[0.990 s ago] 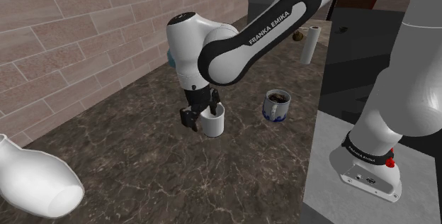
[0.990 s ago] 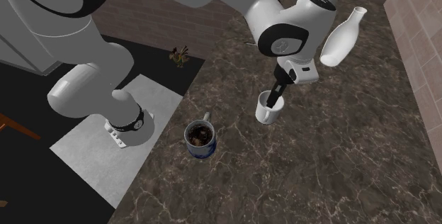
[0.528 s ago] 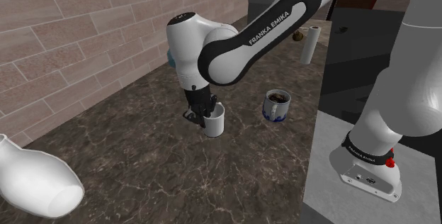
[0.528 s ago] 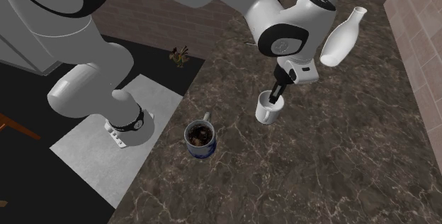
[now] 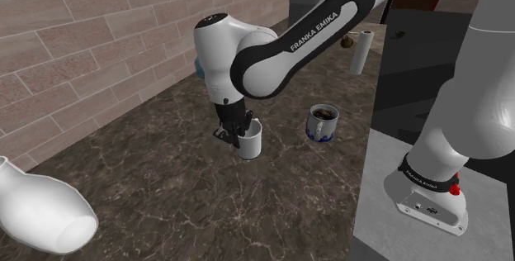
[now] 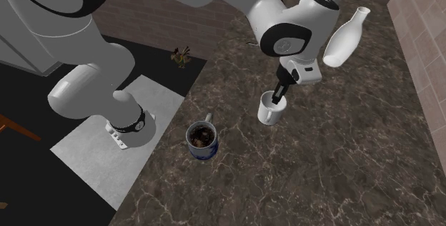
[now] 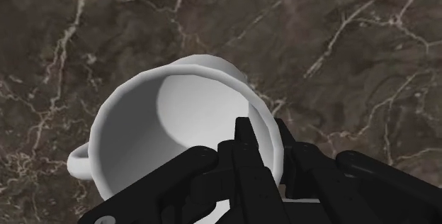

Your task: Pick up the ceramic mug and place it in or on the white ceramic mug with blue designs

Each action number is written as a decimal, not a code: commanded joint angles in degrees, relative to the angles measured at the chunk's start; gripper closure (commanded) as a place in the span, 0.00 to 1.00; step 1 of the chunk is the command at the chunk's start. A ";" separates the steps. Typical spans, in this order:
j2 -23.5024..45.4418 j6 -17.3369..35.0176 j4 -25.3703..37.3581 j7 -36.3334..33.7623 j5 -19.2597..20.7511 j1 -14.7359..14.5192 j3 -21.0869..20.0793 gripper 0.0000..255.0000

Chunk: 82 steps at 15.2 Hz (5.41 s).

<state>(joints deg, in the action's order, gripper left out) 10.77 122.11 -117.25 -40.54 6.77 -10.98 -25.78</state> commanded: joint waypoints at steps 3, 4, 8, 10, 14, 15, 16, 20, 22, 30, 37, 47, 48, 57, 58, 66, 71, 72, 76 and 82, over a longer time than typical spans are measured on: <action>-1.41 -2.48 1.25 0.61 -0.84 0.17 -0.19 1.00; -1.79 -3.17 1.61 0.77 -1.07 0.22 -0.23 1.00; -3.21 -5.97 3.17 1.37 -1.88 0.37 -0.37 1.00; -3.84 -7.39 4.02 1.64 -2.24 0.43 -0.41 1.00; -4.97 -10.25 5.89 2.11 -2.86 0.54 -0.47 1.00; -5.22 -10.97 6.39 2.22 -3.00 0.56 -0.48 1.00; -5.46 -11.70 6.91 2.32 -3.13 0.58 -0.49 1.00; -6.29 -14.62 9.09 2.67 -3.57 0.64 -0.52 1.00; -6.63 -16.09 10.27 2.82 -3.75 0.67 -0.52 1.00; -7.45 -22.07 15.53 3.22 -4.19 0.70 -0.55 1.00; -19.36 -22.10 4.81 9.75 -8.71 3.12 2.20 1.00; -40.17 -24.78 -12.81 21.87 -11.72 4.53 10.76 1.00; -42.07 -25.31 -14.20 22.99 -11.57 4.65 11.72 1.00; -50.21 -24.25 -23.49 27.67 -10.32 5.19 15.78 1.00; -50.20 -23.49 -24.26 27.65 -10.37 5.16 15.71 1.00; -49.65 -17.14 -30.06 27.46 -10.79 4.96 15.14 1.00; -49.02 -13.88 -32.69 27.35 -11.00 4.88 14.82 1.00; -49.01 -13.88 -32.68 27.35 -11.00 4.88 14.82 1.00; -49.01 -13.88 -32.68 27.35 -11.00 4.87 14.83 1.00; -49.04 -13.86 -32.73 27.29 -11.04 4.83 14.78 0.00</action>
<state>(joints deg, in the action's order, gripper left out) -38.27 108.25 -149.96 -13.25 -4.27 -6.14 -11.00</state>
